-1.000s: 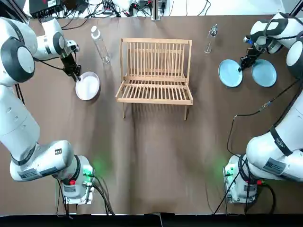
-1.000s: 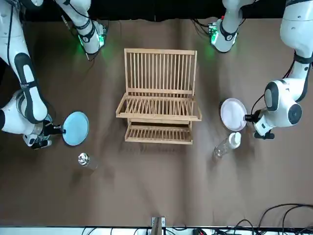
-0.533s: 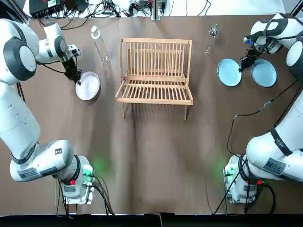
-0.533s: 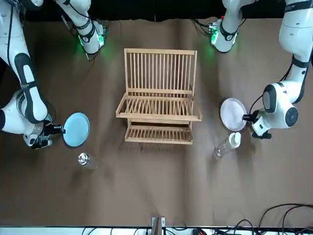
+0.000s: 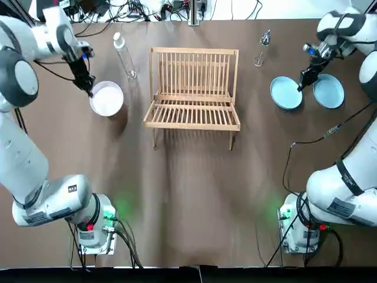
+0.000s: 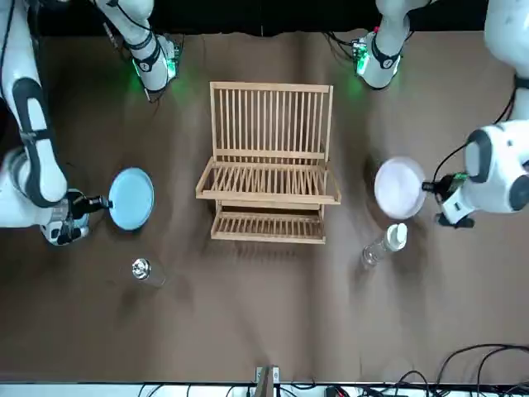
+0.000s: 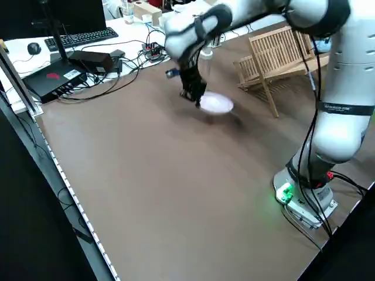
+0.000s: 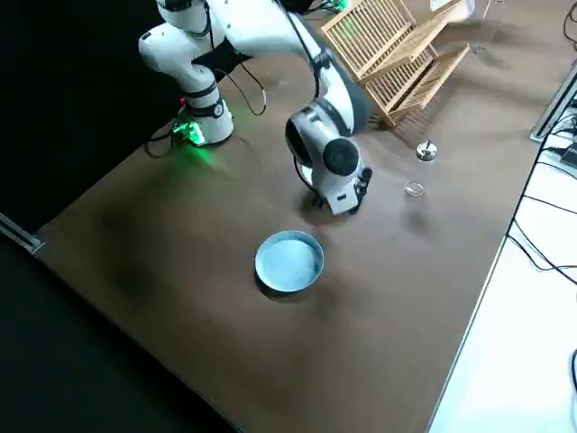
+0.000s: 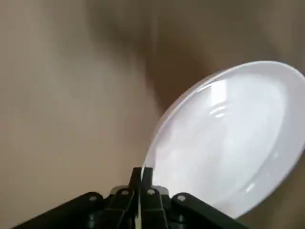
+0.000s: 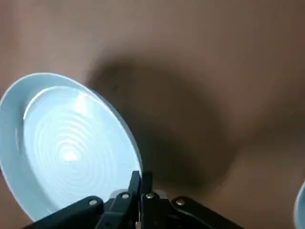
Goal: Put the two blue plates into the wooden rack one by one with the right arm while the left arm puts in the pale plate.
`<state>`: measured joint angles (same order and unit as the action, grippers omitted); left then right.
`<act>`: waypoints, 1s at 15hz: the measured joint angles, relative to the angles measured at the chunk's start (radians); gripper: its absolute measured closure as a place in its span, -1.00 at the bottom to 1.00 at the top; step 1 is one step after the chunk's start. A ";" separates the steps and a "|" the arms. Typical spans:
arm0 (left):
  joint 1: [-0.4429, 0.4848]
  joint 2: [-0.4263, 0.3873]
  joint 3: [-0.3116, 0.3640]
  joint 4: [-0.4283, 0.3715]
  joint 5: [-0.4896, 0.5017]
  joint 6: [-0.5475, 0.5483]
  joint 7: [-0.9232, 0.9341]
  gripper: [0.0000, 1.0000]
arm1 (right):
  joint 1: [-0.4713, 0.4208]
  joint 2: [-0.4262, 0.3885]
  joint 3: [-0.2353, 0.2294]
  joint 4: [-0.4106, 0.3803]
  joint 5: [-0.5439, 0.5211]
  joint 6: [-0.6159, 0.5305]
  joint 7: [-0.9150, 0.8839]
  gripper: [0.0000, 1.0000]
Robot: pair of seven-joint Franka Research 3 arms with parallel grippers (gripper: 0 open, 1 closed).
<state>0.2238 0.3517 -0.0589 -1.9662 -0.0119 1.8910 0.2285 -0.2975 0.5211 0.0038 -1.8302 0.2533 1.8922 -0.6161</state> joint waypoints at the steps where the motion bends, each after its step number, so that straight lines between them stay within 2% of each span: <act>1: 0.000 -0.046 0.000 0.027 -0.005 -0.123 -0.013 0.94 | 0.000 -0.026 0.000 0.013 0.000 -0.082 0.001 0.96; 5: -0.001 -0.186 -0.019 0.149 -0.090 -0.582 -0.163 0.94 | 0.000 -0.154 -0.003 0.030 0.001 -0.381 0.062 0.96; 7: -0.001 -0.202 -0.083 0.208 -0.107 -0.758 -0.302 0.94 | 0.015 -0.219 0.001 0.030 0.002 -0.519 0.164 0.96; 8: -0.001 -0.201 -0.130 0.227 -0.117 -0.810 -0.377 0.94 | 0.036 -0.250 0.002 0.030 0.003 -0.576 0.220 0.96; 10: -0.009 -0.193 -0.234 0.243 -0.172 -0.847 -0.550 0.94 | 0.102 -0.308 0.005 0.021 0.006 -0.665 0.353 0.96; 11: -0.051 -0.172 -0.311 0.244 -0.227 -0.850 -0.733 0.94 | 0.171 -0.366 0.009 -0.020 0.034 -0.697 0.480 0.96; 15: -0.161 -0.110 -0.337 0.255 -0.374 -0.809 -0.955 0.94 | 0.270 -0.458 0.012 -0.121 0.164 -0.690 0.765 0.96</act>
<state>0.0624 0.2421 -0.3954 -1.7115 -0.3858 1.0817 -0.7263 -0.0271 0.0627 0.0156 -1.9511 0.4170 1.2017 0.1491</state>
